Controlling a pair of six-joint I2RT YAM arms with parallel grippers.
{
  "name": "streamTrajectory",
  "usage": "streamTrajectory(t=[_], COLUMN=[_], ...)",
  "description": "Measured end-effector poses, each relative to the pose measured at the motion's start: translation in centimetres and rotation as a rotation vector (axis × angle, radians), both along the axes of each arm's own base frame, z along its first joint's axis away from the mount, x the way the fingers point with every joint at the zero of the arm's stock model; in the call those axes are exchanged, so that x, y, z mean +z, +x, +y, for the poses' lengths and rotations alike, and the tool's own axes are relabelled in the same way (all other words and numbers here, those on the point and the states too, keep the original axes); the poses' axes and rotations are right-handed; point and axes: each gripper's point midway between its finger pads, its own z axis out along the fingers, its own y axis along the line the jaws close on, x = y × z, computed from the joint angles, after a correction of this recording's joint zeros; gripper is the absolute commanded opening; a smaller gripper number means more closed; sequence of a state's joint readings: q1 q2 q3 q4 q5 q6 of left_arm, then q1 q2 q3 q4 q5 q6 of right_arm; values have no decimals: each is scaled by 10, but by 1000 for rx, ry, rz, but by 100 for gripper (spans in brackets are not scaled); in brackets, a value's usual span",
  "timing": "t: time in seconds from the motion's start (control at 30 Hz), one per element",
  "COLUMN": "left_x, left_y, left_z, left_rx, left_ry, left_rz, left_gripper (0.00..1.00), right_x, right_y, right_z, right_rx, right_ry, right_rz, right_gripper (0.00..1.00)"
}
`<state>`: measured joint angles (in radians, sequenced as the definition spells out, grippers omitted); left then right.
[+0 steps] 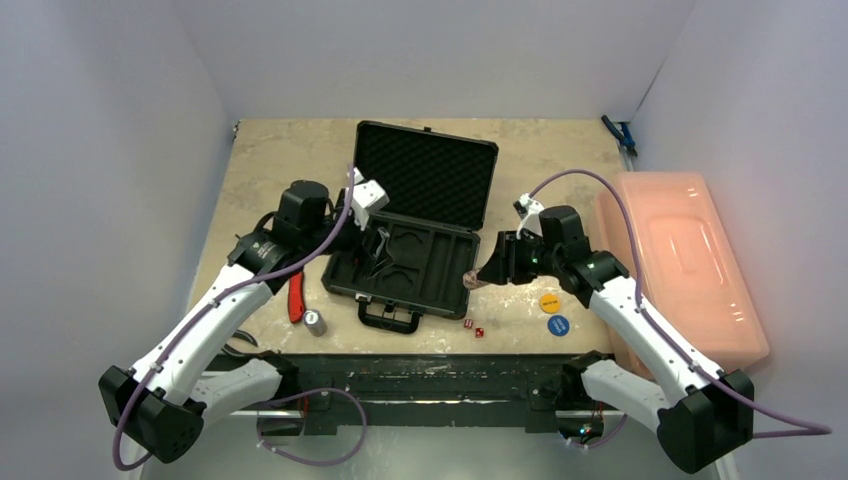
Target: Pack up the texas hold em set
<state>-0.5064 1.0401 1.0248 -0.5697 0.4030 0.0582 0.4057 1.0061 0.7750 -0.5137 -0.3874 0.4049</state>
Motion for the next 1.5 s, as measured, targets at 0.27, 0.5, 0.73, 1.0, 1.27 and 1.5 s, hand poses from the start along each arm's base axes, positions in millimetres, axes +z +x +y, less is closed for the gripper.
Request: streamTrajectory(t=[0.27,0.5,0.73,1.0,1.27,1.5], left_x=[17,23,12,1,-17,-28], left_y=[-6,-24,-40,-55,-63,-61], left_z=[-20,-45,-66,-88,-115,-129], left_rx=[-161,-301,-399,-496,-572,-577], left_ry=[-2,-7,11,21,27,23], left_rz=[-74,-86,-68,-55,-27,10], left_gripper=[85,85,86,86,85,80], right_x=[22,36,42,49,54,56], right_y=[-13,-24,-32,-38,-37,-36], right_z=[20,33,38,42,45,46], right_rx=[119,213,266,307,326,327], right_ry=[129,213,253,288,304,307], right_rz=[-41,-47,-46,-47,-49,-54], right_gripper=[0,0,0,0,0,0])
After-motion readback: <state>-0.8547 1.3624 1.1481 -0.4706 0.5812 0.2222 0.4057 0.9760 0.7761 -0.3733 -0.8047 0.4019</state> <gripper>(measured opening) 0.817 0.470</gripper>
